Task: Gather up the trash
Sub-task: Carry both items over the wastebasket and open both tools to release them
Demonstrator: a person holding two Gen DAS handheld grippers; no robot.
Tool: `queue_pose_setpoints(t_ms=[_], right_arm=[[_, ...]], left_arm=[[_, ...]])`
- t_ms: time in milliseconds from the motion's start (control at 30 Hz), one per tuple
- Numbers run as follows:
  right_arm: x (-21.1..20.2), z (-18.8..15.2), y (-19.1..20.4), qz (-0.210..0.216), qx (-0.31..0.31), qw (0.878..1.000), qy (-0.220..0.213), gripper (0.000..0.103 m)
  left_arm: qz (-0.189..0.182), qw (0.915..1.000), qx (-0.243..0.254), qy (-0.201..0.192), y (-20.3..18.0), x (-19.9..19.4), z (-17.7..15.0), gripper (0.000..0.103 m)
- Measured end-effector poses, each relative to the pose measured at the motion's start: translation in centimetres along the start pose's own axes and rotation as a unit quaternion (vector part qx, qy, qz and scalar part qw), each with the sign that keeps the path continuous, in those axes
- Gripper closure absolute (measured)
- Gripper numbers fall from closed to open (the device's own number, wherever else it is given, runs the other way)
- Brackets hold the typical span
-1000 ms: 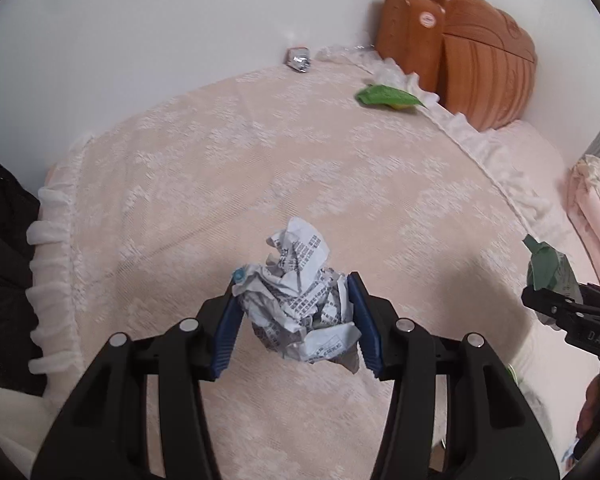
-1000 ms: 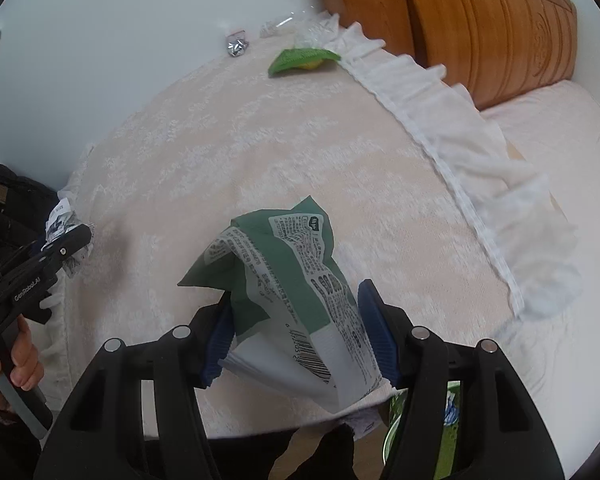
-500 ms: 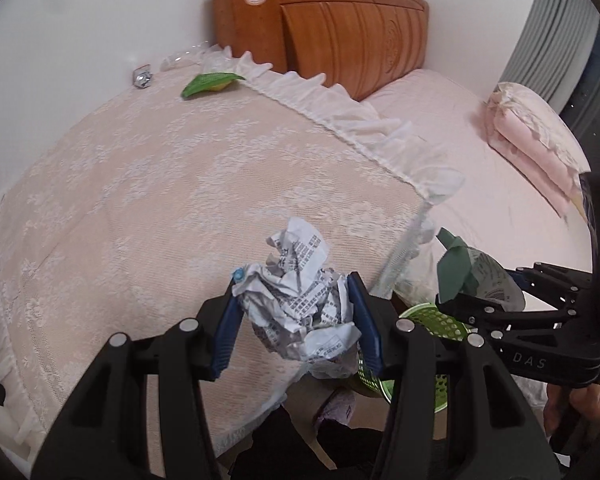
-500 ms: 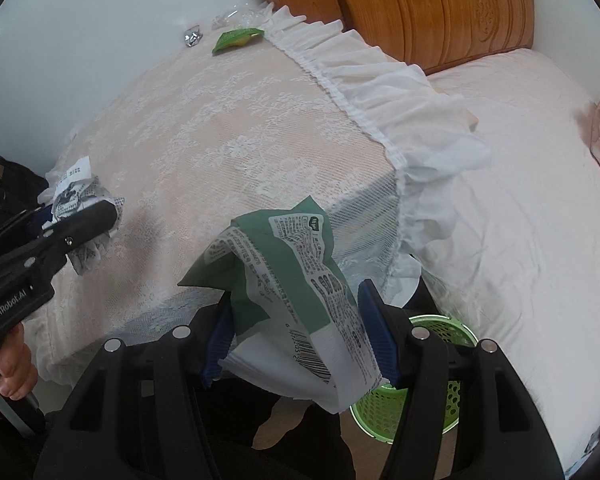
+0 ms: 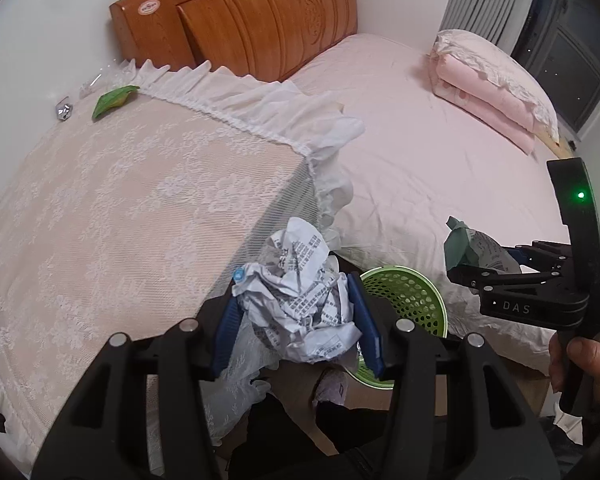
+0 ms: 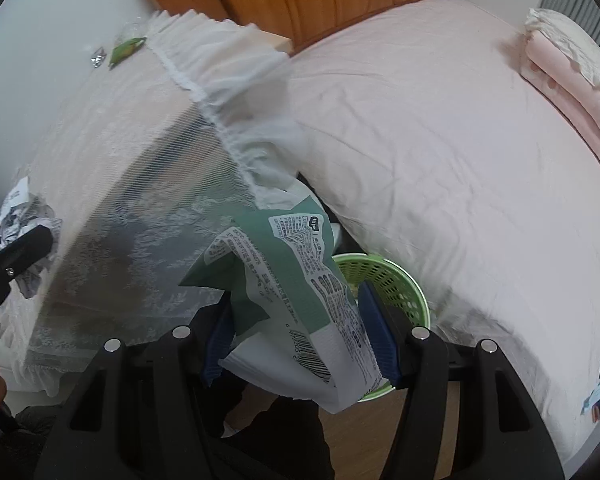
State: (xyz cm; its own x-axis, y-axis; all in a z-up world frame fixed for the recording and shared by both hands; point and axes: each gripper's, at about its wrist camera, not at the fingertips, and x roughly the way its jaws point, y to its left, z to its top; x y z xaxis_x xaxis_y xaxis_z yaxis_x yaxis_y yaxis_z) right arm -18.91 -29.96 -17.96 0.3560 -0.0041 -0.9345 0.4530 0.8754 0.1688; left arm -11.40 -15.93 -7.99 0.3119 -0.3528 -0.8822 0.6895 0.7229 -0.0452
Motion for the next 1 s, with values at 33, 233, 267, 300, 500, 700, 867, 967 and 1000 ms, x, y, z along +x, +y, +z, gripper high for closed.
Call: queue_pose_setpoints(t_ms=[33,233,267,300,500,700,867,967,1000], right_arm=[[0.4,-0.5,-1.0,-0.005,0.008,1.0,0.006,0.041],[1.6,-1.6,-3.9,-0.008,0.037,0.999,0.015,0.005],[1.6,-1.8,-4.3,-0.004,0.041,0.999,0.016,0.005],[1.5,-1.9,-4.6,-0.003,0.043,0.999,0.016,0.005],[1.2,-2.2,-6.2,-0.011,0.05,0.999,0.005,0.003],[0.3,-2.2,-8.1,-0.031,0.068,0.997,-0.007,0.003],[-0.8,-2.1,-10.7,-0.052,0.095,0.994,-0.022,0.003],[-1.2,-2.2,-12.0,-0.06,0.107,0.992,-0.026,0.003],[-1.3,-2.3,-12.4,-0.061,0.111,0.992,-0.028,0.003]], left_arm=[[-0.002,1.0,0.006,0.001,-0.5,0.1,0.0,0.054],[-0.005,0.9996,0.029,-0.002,-3.2,0.2,0.2,0.054],[-0.005,0.9995,0.031,-0.002,-3.5,0.2,0.2,0.054],[-0.005,0.9995,0.032,-0.001,-3.7,0.2,0.2,0.054],[-0.004,0.9992,0.038,0.004,-4.5,0.4,0.1,0.054],[-0.01,0.9975,0.068,0.018,-6.0,1.5,-0.1,0.054],[-0.019,0.9916,0.126,0.021,-9.0,3.0,0.2,0.053],[-0.032,0.9878,0.149,0.032,-10.5,4.3,0.6,0.053],[-0.034,0.9866,0.155,0.037,-10.9,4.6,0.6,0.053]])
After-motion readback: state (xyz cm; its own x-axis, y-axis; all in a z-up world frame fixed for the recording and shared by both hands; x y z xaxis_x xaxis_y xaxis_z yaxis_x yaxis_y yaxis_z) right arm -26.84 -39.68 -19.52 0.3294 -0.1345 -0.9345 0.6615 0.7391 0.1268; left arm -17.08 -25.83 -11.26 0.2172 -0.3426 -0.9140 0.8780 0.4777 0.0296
